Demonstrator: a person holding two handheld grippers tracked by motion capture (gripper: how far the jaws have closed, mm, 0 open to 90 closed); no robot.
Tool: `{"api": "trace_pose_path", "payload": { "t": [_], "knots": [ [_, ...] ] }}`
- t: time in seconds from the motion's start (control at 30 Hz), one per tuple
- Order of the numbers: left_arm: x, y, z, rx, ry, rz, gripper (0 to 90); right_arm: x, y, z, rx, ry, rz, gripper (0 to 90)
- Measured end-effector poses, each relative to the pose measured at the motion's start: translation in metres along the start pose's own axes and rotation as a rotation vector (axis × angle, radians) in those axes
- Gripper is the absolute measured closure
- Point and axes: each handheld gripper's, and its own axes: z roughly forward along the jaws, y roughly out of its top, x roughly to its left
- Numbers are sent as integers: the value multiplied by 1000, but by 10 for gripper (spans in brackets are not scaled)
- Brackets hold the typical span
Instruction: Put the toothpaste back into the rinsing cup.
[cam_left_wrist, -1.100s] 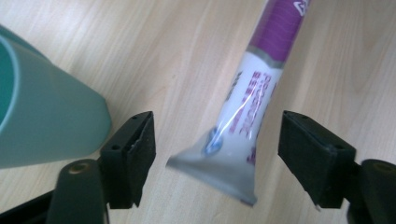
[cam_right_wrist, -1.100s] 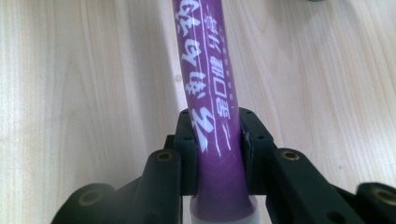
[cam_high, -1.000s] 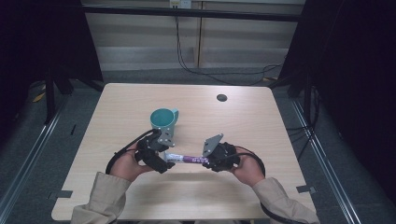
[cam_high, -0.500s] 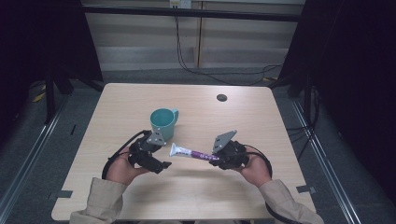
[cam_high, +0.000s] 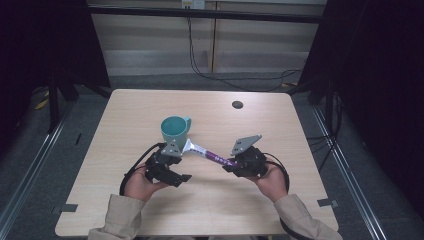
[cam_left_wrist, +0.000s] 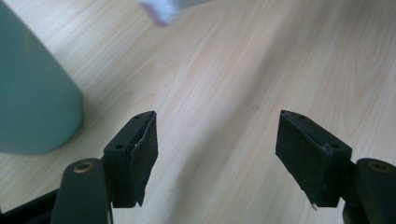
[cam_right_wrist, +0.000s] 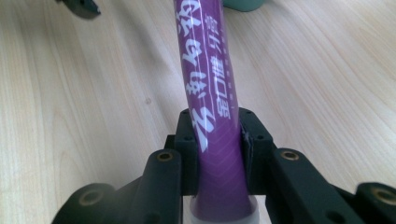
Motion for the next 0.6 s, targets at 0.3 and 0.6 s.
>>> {"api": "trace_pose_path", "payload": {
  "t": [0.3, 0.6],
  "knots": [
    [-7, 8, 10, -82, -52, -23, 333, 4, 9, 7, -28, -14, 19, 728],
    [-5, 13, 8, -165, -94, -72, 365, 12, 11, 19, -26, -24, 23, 726]
  ]
}}
